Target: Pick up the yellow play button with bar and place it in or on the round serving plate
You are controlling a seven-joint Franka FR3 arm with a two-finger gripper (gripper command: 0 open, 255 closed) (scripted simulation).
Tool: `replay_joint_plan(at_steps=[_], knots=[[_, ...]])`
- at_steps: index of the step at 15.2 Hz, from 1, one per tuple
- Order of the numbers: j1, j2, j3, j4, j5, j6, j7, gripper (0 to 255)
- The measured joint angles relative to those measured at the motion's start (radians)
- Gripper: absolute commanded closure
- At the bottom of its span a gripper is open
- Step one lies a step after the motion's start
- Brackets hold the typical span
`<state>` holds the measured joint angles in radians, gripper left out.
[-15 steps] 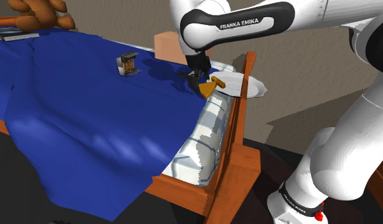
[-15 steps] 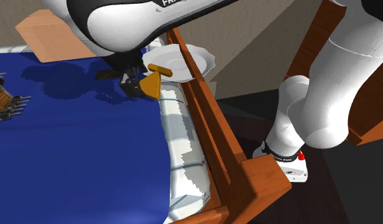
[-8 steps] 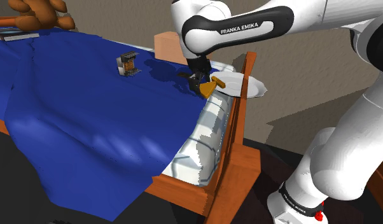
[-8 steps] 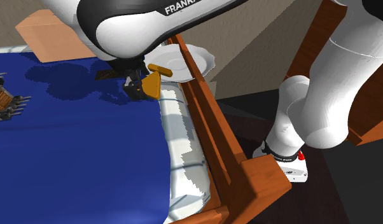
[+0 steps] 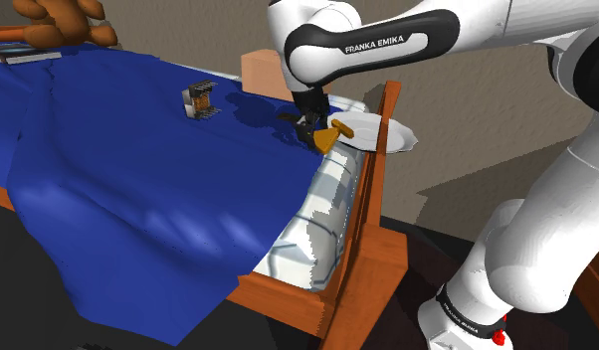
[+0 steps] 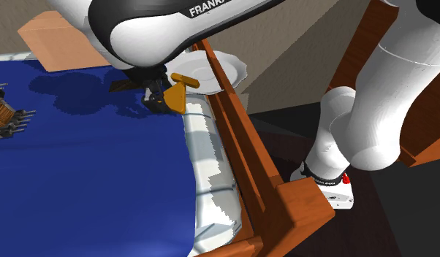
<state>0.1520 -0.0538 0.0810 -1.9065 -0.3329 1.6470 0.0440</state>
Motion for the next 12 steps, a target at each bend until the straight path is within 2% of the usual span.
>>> replay_joint_plan(at_steps=[5, 12], knots=[[0.0, -0.001, 0.0, 0.005, 0.0, -0.005, -0.001, 255], [0.001, 0.0, 0.002, 0.089, 0.002, -0.085, -0.026, 255]])
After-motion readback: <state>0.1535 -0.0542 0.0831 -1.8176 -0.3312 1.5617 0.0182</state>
